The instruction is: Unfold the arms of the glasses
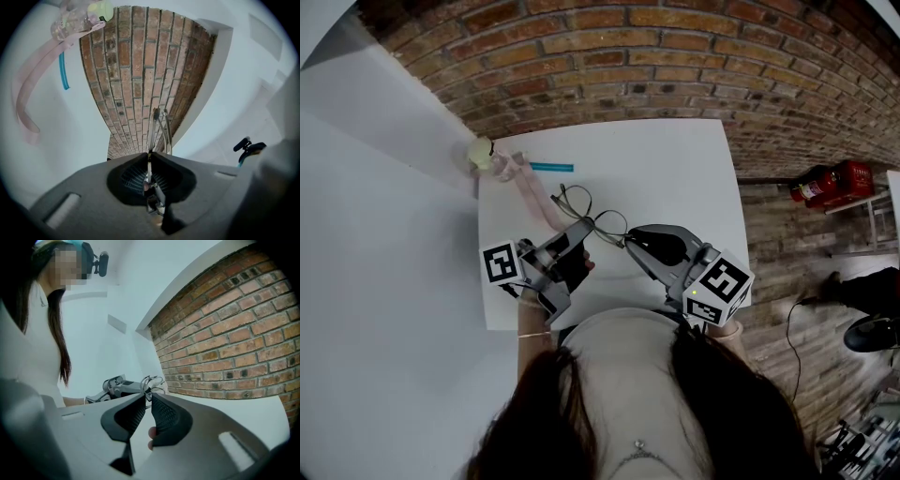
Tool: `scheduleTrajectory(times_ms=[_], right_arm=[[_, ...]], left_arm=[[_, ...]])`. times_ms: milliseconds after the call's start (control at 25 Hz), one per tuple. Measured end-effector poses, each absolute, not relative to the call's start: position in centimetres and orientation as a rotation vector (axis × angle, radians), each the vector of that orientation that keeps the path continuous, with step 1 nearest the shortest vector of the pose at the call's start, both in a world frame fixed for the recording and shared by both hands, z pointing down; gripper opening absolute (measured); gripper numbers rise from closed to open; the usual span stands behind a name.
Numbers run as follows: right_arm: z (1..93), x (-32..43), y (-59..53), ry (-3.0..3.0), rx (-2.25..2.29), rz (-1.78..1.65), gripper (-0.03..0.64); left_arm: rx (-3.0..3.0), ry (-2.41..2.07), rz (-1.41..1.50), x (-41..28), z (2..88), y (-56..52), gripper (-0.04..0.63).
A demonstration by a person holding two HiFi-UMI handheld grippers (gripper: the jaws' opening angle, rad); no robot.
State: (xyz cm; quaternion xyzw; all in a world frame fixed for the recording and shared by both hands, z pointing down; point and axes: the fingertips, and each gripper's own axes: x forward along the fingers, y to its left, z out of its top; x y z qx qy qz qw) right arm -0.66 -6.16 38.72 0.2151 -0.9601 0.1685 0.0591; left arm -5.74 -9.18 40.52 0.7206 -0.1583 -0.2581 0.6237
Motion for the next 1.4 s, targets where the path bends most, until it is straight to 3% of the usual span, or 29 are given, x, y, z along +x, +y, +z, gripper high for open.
scheduleTrajectory(times_ms=[1400], right_arm=[[35.9, -0.1, -6.6, -2.985, 0.675, 0.478, 0.04]], left_arm=[[1.649, -0.415, -0.532, -5.1, 42.4, -8.8, 0.021]])
